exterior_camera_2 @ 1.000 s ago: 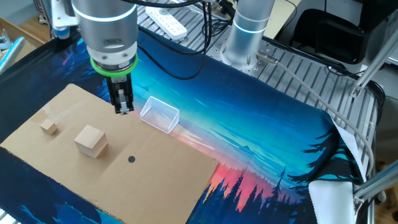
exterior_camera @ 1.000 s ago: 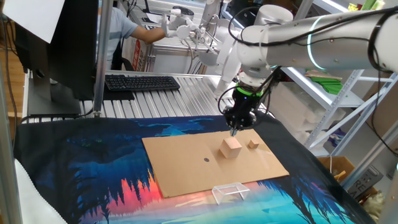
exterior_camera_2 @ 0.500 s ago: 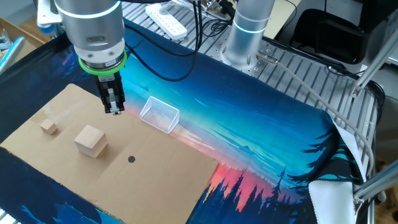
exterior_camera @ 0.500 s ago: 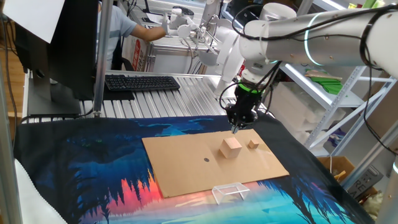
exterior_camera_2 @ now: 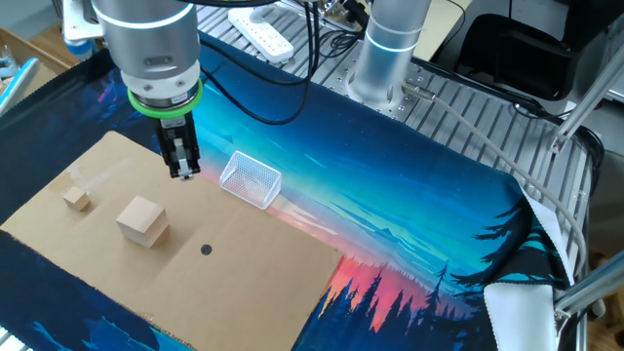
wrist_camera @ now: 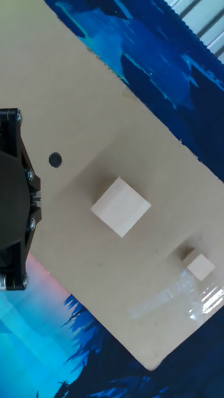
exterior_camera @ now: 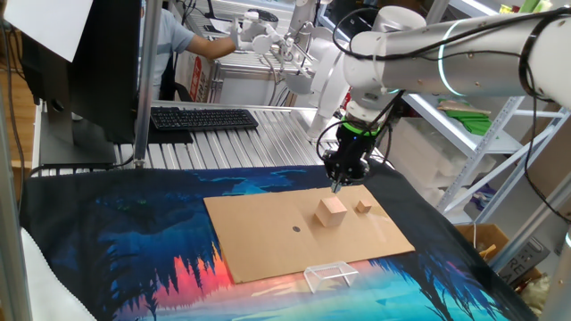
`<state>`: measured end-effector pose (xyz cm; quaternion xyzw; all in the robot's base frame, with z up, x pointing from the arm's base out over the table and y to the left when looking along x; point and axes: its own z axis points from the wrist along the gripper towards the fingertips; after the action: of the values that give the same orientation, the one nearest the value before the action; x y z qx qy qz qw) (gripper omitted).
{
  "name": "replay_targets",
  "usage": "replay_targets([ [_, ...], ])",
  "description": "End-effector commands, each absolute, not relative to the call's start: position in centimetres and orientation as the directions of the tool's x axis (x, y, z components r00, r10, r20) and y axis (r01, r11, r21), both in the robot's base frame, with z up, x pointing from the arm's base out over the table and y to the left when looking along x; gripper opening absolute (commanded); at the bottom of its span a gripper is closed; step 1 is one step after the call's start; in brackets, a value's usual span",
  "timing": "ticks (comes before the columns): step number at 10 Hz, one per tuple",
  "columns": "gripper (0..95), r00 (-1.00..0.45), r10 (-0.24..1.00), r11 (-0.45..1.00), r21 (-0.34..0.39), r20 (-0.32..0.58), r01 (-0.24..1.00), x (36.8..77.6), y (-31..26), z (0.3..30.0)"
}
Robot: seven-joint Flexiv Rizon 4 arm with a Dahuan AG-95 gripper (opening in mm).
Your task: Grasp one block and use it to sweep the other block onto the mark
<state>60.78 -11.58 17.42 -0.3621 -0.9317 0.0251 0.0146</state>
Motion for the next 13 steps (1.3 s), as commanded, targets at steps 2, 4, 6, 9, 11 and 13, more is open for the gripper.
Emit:
replay_targets([
  [2, 0.0, -0.689, 0.724, 0.689, -0.071, 0.02, 0.721, 60.85, -11.56, 17.44],
  [4, 0.0, -0.697, 0.716, 0.697, -0.089, 0.041, 0.711, 60.85, -11.56, 17.44],
  [6, 0.0, -0.683, 0.73, 0.682, -0.092, 0.032, 0.725, 60.85, -11.56, 17.44],
  [9, 0.0, -0.641, 0.767, 0.64, -0.089, 0.028, 0.763, 60.85, -11.56, 17.44],
  [11, 0.0, -0.638, 0.77, 0.637, -0.09, 0.03, 0.765, 60.85, -11.56, 17.44],
  [13, 0.0, -0.632, 0.772, 0.636, -0.073, 0.071, 0.768, 60.85, -11.56, 17.44],
])
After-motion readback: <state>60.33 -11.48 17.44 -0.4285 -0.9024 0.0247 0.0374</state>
